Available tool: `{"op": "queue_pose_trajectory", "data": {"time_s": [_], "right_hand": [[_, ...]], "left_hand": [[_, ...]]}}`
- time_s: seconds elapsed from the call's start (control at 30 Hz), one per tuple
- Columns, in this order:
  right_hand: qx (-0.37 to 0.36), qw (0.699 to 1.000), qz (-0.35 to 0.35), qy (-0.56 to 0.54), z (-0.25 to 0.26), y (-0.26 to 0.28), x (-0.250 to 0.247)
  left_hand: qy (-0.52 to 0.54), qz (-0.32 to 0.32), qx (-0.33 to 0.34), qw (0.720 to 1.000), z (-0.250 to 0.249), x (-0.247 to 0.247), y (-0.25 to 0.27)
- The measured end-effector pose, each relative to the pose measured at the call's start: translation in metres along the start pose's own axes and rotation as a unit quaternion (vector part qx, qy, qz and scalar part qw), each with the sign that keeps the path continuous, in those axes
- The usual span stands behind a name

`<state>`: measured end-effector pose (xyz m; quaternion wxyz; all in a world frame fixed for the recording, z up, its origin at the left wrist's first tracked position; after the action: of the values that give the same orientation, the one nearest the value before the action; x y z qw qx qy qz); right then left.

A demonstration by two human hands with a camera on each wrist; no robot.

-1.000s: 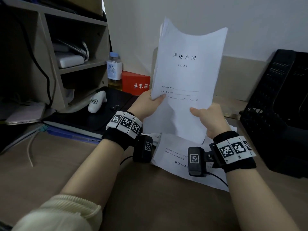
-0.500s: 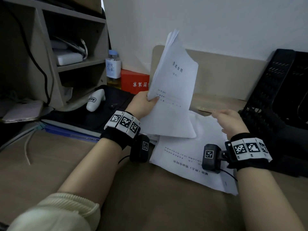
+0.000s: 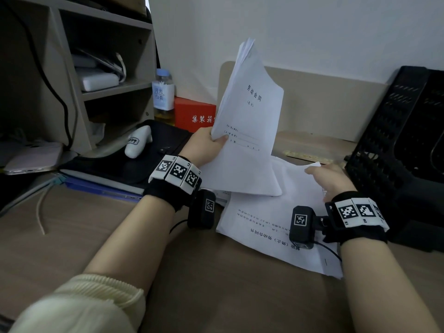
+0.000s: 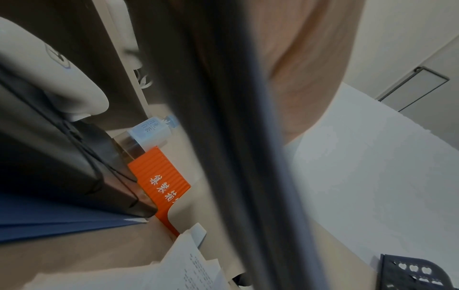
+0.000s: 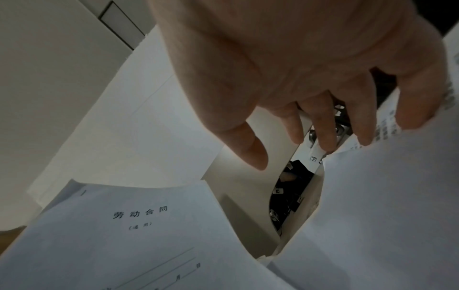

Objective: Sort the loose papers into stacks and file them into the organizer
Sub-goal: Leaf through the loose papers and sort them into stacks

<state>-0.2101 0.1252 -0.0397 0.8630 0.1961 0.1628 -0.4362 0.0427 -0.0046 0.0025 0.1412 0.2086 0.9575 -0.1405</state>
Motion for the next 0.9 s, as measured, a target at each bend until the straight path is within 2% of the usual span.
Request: {"op": "queue_pose_trajectory", "data": {"time_s": [0.17, 0.33, 0.63, 0.77, 0.9], "right_hand": [[0.017, 1.000, 0.005, 0.007, -0.006, -0.004, -0.004], [0.000, 1.000, 0.011, 0.008, -0.014, -0.016, -0.001], [-0.019, 0.994, 0.090, 0.067, -0.010, -0.004, 0.005], [-0.031, 0.998, 0.050, 0.029, -0.005, 0.000, 0.005], [-0.068, 0.991, -0.088, -0.072, -0.002, 0.003, -0.003]], "left_hand": [[0.012, -0.006, 0.002, 1.000, -0.001, -0.005, 0.000], [0.022, -0.013, 0.000, 1.000, -0.001, -0.008, 0.000], [0.029, -0.025, 0.002, 0.999, -0.003, -0.012, 0.001], [0.035, -0.029, -0.001, 0.999, -0.005, -0.014, 0.000], [0.034, -0.048, 0.003, 0.998, -0.007, -0.018, -0.001]]}}
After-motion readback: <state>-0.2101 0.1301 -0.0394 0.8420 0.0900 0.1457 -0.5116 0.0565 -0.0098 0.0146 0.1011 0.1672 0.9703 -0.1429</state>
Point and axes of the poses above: each hand's wrist, its own y-axis away from the middle knuckle, its own x-axis out of the palm, z = x × y, the point moved 3 cm from there along -y, towards the middle knuckle, and after that the axes turned 5 degrees about y, right-handed, at the moved point
